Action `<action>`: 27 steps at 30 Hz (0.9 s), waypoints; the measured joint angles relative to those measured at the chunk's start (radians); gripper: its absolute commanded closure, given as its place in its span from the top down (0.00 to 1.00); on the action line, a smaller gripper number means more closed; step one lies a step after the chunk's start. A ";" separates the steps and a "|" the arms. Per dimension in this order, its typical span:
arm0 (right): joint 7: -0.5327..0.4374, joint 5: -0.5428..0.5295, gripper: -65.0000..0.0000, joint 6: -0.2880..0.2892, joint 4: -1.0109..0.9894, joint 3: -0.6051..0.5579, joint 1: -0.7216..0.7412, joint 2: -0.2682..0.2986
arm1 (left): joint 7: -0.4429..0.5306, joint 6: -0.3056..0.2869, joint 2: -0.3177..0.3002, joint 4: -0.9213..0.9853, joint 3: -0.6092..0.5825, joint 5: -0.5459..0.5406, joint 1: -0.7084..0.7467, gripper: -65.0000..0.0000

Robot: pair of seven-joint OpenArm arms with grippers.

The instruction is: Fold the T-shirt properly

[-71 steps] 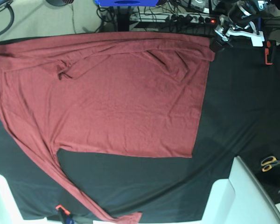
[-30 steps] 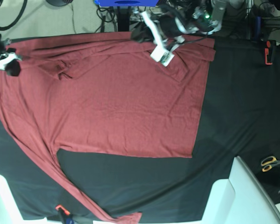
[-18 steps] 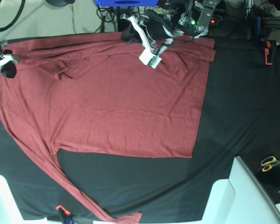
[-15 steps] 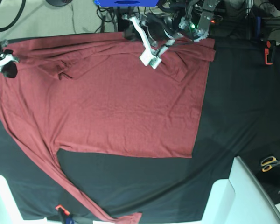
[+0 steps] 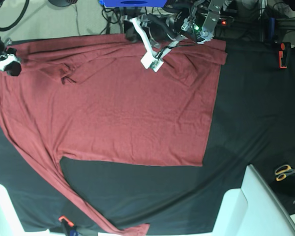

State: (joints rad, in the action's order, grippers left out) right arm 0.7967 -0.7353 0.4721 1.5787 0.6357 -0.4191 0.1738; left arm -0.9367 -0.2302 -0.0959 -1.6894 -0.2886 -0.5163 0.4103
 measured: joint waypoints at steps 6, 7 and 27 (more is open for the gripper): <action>0.000 0.000 0.01 0.000 -0.002 0.000 0.014 0.004 | -0.011 0.010 -0.107 -0.010 -0.151 -0.001 -0.080 0.00; 0.000 -0.001 0.01 0.000 -0.002 0.000 0.013 0.005 | -0.048 0.004 -0.131 -0.022 -0.177 -0.008 -0.096 0.00; 0.000 0.000 0.01 0.000 -0.002 0.000 0.008 0.002 | -0.408 -0.002 -0.274 -0.136 -0.540 -0.003 -0.452 0.00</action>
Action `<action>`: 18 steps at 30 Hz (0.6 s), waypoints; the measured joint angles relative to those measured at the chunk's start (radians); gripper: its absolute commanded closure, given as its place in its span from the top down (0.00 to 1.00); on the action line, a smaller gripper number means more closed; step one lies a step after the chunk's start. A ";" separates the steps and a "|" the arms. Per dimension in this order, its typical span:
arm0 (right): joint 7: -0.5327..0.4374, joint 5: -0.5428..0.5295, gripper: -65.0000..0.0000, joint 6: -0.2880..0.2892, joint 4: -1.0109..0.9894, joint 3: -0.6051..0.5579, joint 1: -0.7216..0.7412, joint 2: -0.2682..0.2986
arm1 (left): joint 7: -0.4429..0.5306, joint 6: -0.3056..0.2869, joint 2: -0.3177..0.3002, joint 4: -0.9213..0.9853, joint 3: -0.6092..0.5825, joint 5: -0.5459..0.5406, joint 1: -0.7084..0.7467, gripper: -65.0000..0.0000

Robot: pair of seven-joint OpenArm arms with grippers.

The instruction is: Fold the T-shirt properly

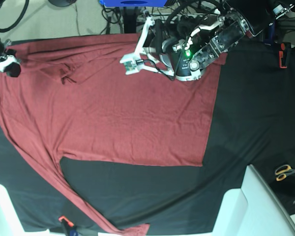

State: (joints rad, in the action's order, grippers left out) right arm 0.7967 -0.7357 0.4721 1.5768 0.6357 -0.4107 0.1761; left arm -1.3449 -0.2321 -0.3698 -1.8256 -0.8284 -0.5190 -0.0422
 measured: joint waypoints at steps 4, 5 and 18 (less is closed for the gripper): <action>0.000 0.000 0.01 0.000 -0.002 0.000 0.001 0.000 | 0.001 0.000 -0.002 0.003 -0.040 0.013 -0.041 0.00; 0.000 0.000 0.01 0.000 -0.007 0.000 0.003 0.000 | 0.002 0.000 0.000 0.003 -0.059 0.011 -0.048 0.00; 0.003 0.000 0.01 0.000 -0.048 0.000 0.003 0.000 | 0.001 0.000 0.066 0.121 -0.111 0.005 -0.083 0.00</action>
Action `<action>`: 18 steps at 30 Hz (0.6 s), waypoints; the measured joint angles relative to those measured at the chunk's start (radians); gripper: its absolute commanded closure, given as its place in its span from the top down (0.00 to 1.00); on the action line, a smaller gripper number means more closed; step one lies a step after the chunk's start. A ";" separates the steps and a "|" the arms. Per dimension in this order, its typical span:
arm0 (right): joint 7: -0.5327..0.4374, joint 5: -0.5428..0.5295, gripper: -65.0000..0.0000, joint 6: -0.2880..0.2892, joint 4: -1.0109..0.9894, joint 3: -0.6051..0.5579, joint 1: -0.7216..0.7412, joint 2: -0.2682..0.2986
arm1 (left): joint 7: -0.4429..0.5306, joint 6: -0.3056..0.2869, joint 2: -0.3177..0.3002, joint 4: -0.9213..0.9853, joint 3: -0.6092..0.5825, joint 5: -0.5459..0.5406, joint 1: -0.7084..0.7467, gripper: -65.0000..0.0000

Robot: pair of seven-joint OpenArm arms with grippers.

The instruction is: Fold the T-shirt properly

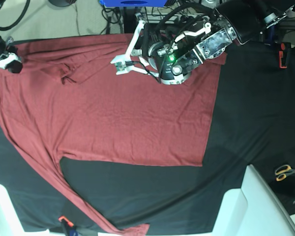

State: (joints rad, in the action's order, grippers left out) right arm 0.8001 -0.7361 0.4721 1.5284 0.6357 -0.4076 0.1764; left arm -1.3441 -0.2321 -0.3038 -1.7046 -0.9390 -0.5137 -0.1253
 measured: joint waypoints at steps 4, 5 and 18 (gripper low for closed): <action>0.000 0.001 0.01 0.000 0.000 0.000 0.000 0.000 | 0.001 0.000 0.030 0.019 -0.092 0.004 -0.047 0.00; 0.000 0.001 0.01 0.000 0.000 0.000 0.000 0.000 | 0.003 0.000 0.042 0.032 -0.098 0.000 -0.046 0.00; 0.000 0.000 0.01 0.000 0.000 0.000 0.000 0.000 | 0.005 0.000 0.071 0.098 -0.107 0.099 -0.040 0.00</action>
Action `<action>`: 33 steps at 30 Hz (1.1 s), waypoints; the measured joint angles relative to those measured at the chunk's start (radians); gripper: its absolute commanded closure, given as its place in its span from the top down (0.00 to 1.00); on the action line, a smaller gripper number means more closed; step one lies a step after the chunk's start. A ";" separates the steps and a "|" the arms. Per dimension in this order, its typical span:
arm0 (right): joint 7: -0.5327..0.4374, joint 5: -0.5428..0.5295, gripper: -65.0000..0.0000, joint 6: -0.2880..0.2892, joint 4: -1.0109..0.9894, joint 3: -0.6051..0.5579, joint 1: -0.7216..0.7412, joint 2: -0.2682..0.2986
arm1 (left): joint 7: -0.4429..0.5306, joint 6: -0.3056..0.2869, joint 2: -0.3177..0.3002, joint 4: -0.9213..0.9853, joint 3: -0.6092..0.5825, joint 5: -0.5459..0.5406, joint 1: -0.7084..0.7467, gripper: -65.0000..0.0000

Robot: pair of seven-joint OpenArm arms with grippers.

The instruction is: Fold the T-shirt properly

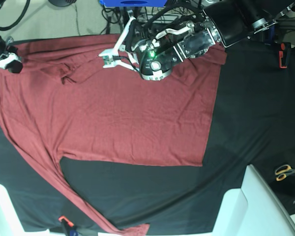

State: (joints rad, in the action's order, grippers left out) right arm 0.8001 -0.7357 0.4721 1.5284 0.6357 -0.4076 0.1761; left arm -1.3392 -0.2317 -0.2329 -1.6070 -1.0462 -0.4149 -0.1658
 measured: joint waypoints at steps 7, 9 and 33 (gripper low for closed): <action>0.000 0.000 0.01 0.000 0.000 0.000 0.000 0.000 | 0.000 0.000 0.000 0.003 -0.001 0.048 0.002 0.00; 0.000 0.000 0.01 0.000 0.000 0.000 0.000 0.000 | 0.000 0.000 0.000 0.003 -0.001 0.049 0.000 0.00; 0.000 0.000 0.01 0.000 0.000 0.000 0.000 0.000 | 0.007 0.000 0.013 0.073 -0.080 0.063 -0.006 0.00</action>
State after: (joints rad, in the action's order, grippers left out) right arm 0.7998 -0.7357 0.4721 1.5284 0.6357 -0.4076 0.1761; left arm -1.3319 -0.2317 -0.2199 -1.5337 -1.1267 -0.3523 -0.1722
